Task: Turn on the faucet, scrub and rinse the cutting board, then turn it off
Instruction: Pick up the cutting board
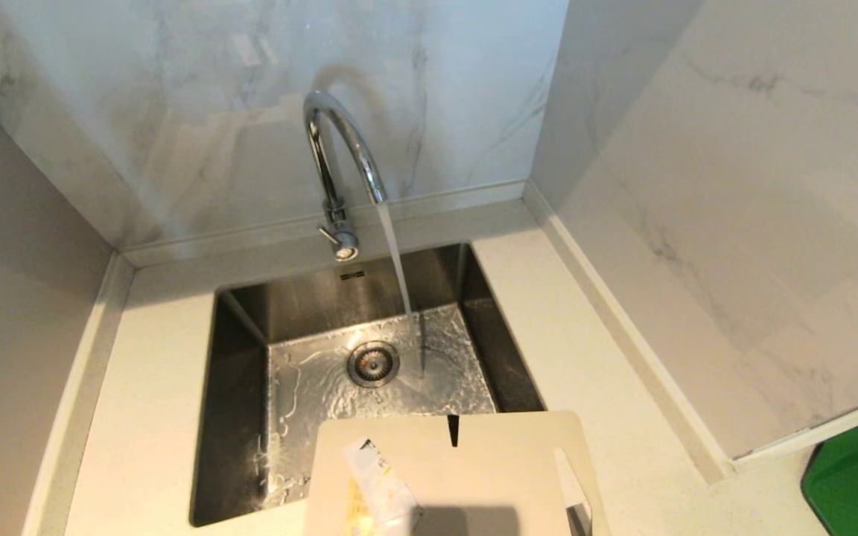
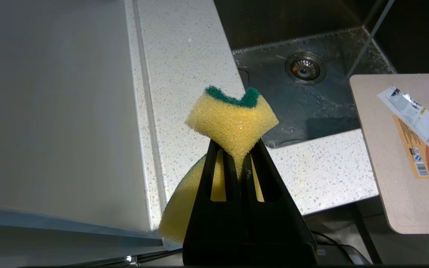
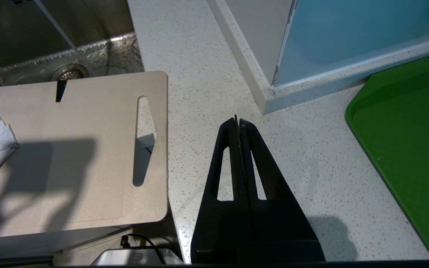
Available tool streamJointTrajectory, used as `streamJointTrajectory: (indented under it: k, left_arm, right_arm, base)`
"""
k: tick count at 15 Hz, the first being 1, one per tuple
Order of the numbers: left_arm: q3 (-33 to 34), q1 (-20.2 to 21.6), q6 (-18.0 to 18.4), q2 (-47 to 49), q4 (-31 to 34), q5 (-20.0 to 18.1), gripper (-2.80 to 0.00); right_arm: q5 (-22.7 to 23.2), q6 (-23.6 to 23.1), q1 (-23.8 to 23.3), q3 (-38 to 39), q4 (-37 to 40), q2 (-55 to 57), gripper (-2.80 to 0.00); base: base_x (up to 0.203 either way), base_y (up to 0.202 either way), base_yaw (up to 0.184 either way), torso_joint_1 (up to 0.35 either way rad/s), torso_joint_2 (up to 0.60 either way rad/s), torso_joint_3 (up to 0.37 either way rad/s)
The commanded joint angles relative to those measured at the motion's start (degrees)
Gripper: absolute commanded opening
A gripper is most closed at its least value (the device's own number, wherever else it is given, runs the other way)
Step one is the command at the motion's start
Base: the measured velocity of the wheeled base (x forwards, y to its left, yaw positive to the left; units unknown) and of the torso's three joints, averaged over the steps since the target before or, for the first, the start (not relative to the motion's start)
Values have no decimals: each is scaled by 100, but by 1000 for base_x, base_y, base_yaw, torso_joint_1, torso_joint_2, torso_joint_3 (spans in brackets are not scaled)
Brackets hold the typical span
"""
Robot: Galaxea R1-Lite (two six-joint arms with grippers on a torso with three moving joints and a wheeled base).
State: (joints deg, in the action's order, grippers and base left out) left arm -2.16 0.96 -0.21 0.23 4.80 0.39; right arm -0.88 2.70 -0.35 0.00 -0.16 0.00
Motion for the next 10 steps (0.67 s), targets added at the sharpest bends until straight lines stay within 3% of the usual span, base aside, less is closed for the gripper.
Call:
streamJointTrajectory:
  k: [1, 10]
  left_arm:
    - [5, 0, -5, -48, 3, 1, -280]
    - [5, 0, -5, -45, 3, 5, -280]
  right_arm:
    - [0, 3, 0, 9, -2, -7, -280]
    - [0, 3, 0, 9, -2, 0, -280]
  base:
    - [0, 0, 0, 0, 0, 0]
    - [0, 0, 0, 0, 0, 0]
